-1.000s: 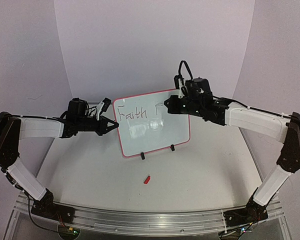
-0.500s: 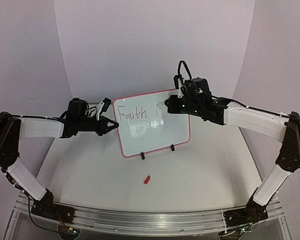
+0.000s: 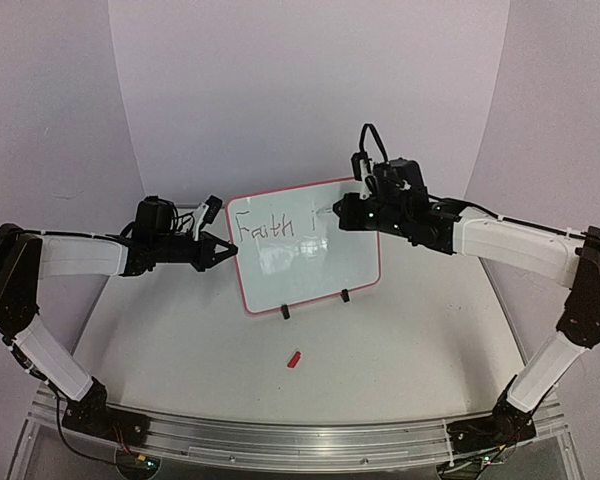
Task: Write a sentence on the whiteboard
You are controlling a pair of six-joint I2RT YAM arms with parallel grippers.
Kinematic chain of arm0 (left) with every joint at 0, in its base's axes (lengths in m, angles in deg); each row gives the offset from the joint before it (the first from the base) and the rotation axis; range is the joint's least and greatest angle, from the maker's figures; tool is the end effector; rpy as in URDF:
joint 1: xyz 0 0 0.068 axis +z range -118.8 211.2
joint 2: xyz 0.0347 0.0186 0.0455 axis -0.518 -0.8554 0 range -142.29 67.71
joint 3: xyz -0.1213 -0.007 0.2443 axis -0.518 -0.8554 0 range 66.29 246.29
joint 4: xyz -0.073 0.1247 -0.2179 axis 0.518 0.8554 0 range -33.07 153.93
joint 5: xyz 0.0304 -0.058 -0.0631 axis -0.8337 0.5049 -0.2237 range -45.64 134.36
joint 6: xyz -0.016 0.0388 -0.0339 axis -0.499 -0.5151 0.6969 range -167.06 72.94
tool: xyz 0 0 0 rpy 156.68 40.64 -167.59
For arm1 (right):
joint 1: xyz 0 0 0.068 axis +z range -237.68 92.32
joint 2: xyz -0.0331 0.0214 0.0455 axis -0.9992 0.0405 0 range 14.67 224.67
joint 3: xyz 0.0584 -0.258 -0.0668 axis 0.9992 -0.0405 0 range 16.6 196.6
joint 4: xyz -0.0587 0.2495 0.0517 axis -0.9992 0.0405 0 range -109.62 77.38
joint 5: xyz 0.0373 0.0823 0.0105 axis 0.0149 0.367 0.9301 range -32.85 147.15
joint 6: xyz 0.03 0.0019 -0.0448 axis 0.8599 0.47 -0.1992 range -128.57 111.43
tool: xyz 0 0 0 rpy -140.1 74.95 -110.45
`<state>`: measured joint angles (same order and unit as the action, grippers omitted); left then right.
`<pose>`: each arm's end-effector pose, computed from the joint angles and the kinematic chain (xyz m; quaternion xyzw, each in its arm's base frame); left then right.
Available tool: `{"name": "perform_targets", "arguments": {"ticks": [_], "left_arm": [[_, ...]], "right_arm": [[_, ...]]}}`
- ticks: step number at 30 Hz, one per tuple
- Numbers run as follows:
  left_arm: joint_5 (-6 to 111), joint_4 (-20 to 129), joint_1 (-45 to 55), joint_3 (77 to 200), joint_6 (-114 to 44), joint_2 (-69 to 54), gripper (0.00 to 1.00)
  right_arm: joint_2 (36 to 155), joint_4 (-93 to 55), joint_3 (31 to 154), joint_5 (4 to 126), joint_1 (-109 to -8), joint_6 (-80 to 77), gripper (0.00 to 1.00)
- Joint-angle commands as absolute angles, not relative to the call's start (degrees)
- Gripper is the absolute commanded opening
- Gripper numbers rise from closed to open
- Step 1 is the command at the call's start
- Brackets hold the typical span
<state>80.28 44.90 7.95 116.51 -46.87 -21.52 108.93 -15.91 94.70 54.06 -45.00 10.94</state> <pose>0.3008 -0.1519 0.2232 0.3200 0.7624 -0.3584 0.4334 0.2916 0.2662 0.3289 -0.1491 0.8046 0.2777 0.5032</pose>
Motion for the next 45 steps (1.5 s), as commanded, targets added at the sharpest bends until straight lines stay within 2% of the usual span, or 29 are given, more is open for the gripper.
{"name": "perform_targets", "arguments": {"ticks": [1, 19, 45], "left_arm": [[75.9, 46.7, 7.9, 117.2, -50.5, -22.2, 0.00], [75.9, 46.6, 8.0, 117.0, -50.7, -22.0, 0.00], [75.8, 46.7, 8.0, 117.0, -50.8, -22.0, 0.00]], "right_arm": [[104.6, -17.0, 92.7, 51.5, -45.1, 11.1, 0.00], [110.4, -16.9, 96.7, 53.4, -45.8, 10.3, 0.00], [110.6, -14.6, 92.8, 54.1, -45.9, 12.7, 0.00]]}}
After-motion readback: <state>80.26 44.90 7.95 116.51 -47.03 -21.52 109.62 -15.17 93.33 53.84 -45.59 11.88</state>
